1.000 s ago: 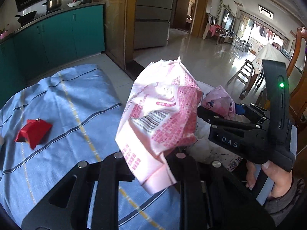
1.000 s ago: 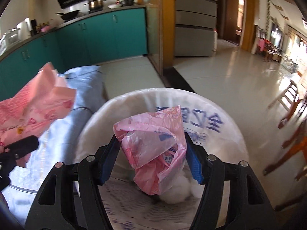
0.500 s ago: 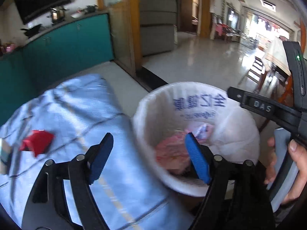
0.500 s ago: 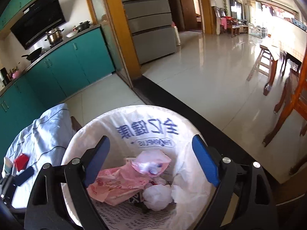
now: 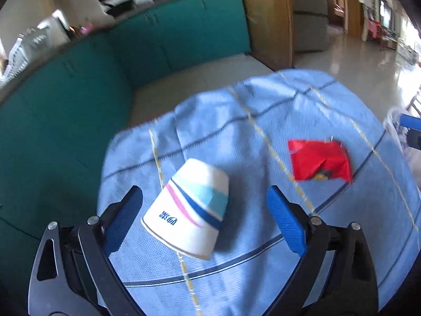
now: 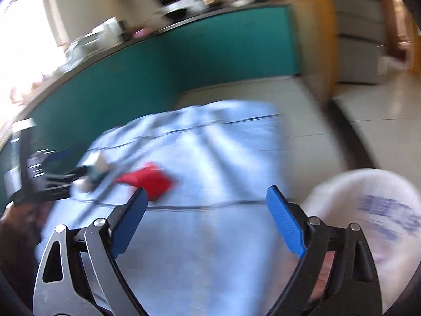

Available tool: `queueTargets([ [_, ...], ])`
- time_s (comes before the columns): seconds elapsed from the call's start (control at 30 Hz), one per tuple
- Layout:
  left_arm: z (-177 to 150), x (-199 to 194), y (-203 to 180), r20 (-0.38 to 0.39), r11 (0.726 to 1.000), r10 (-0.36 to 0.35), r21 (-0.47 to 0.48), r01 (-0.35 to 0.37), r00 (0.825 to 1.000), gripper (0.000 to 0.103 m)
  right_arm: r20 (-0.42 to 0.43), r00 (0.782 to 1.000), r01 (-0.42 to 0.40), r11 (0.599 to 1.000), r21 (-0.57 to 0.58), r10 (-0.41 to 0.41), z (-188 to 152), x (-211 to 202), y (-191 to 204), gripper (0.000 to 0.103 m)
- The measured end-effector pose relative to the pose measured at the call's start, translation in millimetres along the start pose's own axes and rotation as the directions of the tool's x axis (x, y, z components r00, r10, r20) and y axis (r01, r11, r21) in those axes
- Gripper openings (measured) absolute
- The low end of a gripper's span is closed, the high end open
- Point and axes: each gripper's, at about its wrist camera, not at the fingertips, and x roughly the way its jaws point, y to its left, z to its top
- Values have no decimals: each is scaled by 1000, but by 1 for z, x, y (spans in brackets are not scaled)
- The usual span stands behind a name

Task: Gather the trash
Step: 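Move both tools back and close the right tool on the red packet, then grasp the white paper cup with the left tool while the right tool holds the packet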

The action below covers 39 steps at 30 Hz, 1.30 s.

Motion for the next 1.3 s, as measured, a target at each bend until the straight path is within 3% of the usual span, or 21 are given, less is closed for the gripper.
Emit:
queueTargets([
  [0.1,-4,18,7,-36,998,-13,58,15,999,95,-52,994,-105,988,-112,99,18,37,46,89],
  [0.23,-19,35,25,-87,996,-91,-1,91,992,95,-120,982,-164,975,-149,147,28,75,73,90],
  [0.43,-31,31,31,-52,993,-107,-53,104,993,71,-231,969,-120,983,-138,86,23,119,70,90],
  [0.6,-33,25,24,-45,990,-138,-26,137,989,70,-227,969,-141,974,-180,98,18,117,79,89],
  [0.7,-35,20,16,-44,989,-146,-8,146,988,70,-262,959,-159,971,-180,108,14,122,83,63],
  [0.77,-38,12,11,-42,985,-170,-2,170,985,70,-268,959,-150,966,-208,91,9,121,88,56],
  [0.9,-59,-13,-9,-30,969,-239,54,241,970,71,-301,950,-167,950,-266,83,-4,111,99,55],
  [1.03,-87,-43,-25,-3,954,-283,98,282,959,86,-308,950,-149,937,-315,47,-21,85,98,55],
  [1.13,-97,-60,-32,19,951,-289,117,285,957,90,-293,956,-88,938,-334,-15,-31,61,88,55],
  [1.2,-94,-64,-32,33,956,-282,92,278,959,92,-271,962,-52,941,-336,-44,-31,51,82,55],
  [1.3,-74,-62,-26,38,970,-241,-25,242,970,96,-242,970,-55,952,-300,-20,-29,41,72,55],
])
